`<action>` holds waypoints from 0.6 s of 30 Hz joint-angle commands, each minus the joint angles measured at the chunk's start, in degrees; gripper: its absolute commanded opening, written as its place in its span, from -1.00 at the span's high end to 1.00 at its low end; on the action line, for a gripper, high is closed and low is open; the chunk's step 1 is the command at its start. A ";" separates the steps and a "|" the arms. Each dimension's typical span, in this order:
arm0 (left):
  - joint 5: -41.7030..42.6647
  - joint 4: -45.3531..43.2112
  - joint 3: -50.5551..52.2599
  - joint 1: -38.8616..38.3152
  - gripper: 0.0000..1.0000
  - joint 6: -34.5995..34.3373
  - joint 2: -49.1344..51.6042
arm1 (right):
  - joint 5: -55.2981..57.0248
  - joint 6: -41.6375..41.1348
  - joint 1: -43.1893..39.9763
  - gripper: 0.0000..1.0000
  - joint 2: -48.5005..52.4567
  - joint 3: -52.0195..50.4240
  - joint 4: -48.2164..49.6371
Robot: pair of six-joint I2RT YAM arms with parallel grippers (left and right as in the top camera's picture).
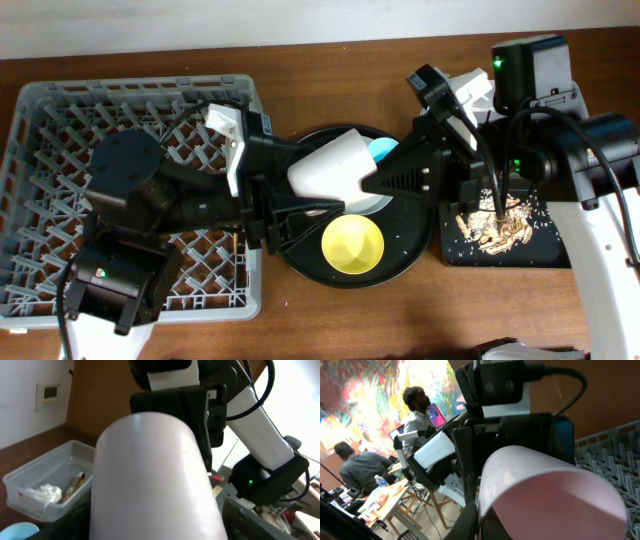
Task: Sort waste into correct bins and load items into the dishwasher rack
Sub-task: 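Close the left gripper on the pink cup and open the right gripper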
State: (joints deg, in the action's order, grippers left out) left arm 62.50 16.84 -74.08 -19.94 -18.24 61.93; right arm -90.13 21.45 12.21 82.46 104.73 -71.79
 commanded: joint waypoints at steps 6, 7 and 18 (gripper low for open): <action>3.85 0.76 -0.92 -1.29 -0.43 0.07 -1.16 | 2.25 0.72 -0.22 0.88 1.09 -0.07 0.46; 3.85 0.72 -0.92 -1.29 -0.41 0.07 -1.16 | 2.27 0.74 -0.22 0.88 1.07 -0.07 0.46; 1.84 0.81 -0.92 -1.27 0.20 0.04 -1.16 | 3.78 0.72 -0.24 0.04 1.07 -0.07 0.52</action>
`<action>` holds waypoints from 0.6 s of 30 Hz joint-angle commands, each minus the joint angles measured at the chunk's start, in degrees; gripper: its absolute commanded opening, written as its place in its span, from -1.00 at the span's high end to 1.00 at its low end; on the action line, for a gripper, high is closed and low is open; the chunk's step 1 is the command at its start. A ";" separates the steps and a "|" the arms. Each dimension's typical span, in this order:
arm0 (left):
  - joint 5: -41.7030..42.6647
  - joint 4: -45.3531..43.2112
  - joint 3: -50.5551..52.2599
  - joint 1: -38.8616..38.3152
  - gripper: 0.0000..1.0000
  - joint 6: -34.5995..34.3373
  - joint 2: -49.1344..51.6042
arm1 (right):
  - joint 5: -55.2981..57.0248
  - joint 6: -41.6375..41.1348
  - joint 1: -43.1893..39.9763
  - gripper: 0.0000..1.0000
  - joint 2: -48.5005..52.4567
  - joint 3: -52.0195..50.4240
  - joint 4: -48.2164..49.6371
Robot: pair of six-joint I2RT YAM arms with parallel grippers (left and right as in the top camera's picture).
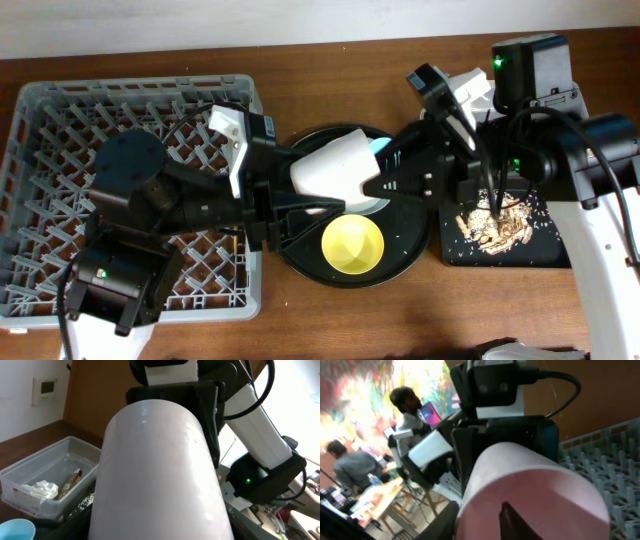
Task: Sort waste into correct bins and load items into the dishwasher rack
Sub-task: 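Close the left gripper on the pink cup and open the right gripper, then lower the pink cup upside down into the rack with the left gripper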
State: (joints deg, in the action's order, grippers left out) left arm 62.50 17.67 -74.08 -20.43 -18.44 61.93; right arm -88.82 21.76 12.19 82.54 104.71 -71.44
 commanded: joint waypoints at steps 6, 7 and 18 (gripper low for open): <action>-11.54 17.90 -0.92 8.90 0.19 2.91 -1.16 | 2.69 0.17 -7.87 -0.97 0.98 -0.02 0.31; -14.53 22.10 -0.92 11.87 0.19 4.07 -1.16 | 4.76 0.17 -9.20 -0.97 0.98 -0.02 -0.33; -61.64 56.57 -0.92 19.10 0.19 5.25 8.04 | 35.95 0.22 -9.97 -0.97 1.20 -0.09 -8.33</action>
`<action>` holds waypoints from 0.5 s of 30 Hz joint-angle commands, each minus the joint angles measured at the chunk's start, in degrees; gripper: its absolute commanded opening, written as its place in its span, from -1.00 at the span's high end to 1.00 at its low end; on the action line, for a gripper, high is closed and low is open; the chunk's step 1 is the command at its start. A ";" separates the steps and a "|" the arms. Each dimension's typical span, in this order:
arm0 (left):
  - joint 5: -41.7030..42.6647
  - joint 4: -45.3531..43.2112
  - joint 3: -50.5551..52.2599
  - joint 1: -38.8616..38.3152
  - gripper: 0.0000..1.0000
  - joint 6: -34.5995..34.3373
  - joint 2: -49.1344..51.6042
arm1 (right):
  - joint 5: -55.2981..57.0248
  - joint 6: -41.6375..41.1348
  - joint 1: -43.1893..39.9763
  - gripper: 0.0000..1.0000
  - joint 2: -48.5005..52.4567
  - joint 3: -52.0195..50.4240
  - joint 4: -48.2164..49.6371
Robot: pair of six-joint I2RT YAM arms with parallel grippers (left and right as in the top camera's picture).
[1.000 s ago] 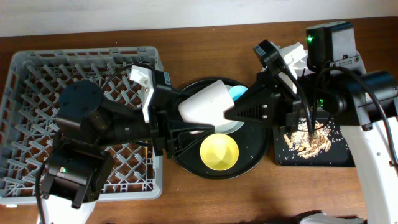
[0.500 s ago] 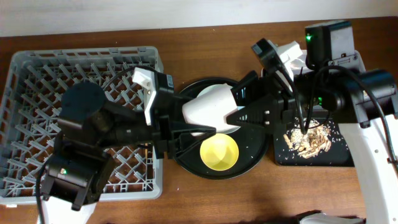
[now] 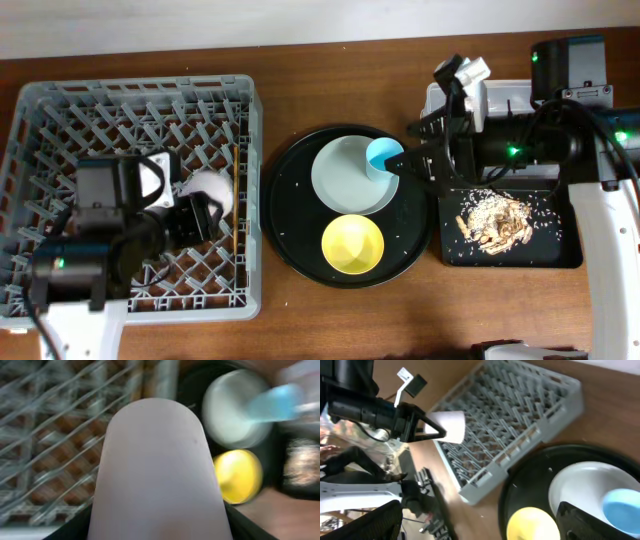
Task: Sort waste into correct bins and load items into the dishwasher rack
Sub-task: 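Lower the pink cup upside down into the rack with the left gripper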
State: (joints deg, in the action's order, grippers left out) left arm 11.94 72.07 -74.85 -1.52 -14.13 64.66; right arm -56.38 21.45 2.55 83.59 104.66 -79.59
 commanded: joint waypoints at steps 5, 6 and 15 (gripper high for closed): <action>-13.49 3.85 -0.15 0.20 0.19 0.94 18.16 | 3.54 0.52 -0.33 -0.97 0.15 -0.04 -0.15; -13.49 3.82 -0.15 0.20 0.19 0.94 19.26 | 3.54 0.52 -0.33 -0.97 0.15 -0.04 -0.15; -15.43 -2.43 -0.15 0.20 0.19 0.46 22.71 | 3.54 0.55 -0.33 -0.97 0.15 -0.04 -0.17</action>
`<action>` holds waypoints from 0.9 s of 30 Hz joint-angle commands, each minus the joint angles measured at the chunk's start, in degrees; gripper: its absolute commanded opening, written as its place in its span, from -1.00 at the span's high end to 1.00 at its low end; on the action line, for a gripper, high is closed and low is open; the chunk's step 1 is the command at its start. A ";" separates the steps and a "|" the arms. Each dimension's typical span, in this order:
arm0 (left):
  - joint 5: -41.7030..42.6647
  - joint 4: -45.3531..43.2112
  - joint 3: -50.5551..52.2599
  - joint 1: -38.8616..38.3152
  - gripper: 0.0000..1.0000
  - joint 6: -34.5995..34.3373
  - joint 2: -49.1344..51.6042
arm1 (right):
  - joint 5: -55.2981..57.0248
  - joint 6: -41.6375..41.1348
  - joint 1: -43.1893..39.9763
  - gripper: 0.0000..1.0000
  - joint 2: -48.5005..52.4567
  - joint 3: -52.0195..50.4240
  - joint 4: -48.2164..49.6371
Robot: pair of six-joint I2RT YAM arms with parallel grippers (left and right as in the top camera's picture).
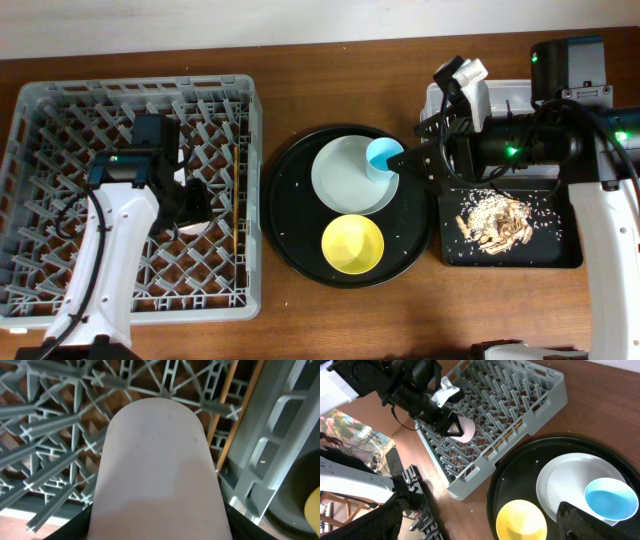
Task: Sort waste into correct bins and load items into the dishwasher rack
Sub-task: 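Lower the pink cup upside down into the rack with the left gripper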
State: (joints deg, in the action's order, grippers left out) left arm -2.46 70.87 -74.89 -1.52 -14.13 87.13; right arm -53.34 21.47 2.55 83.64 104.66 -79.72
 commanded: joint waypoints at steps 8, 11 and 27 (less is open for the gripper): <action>-1.90 -1.40 -0.11 0.20 -0.41 -0.17 0.24 | 0.50 0.50 -0.33 -0.97 0.11 -0.04 -0.02; -1.88 -1.38 -0.11 0.20 -0.50 -0.17 0.24 | 0.50 0.52 -0.33 -0.97 0.11 -0.02 -0.02; 6.56 -5.55 -0.96 0.20 -0.99 -0.15 0.13 | 0.50 0.52 -0.33 -0.97 0.11 -0.04 -0.02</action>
State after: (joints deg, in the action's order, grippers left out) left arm 0.80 66.32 -74.91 -1.52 -14.48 87.13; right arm -53.34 21.45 2.55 83.66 104.66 -79.72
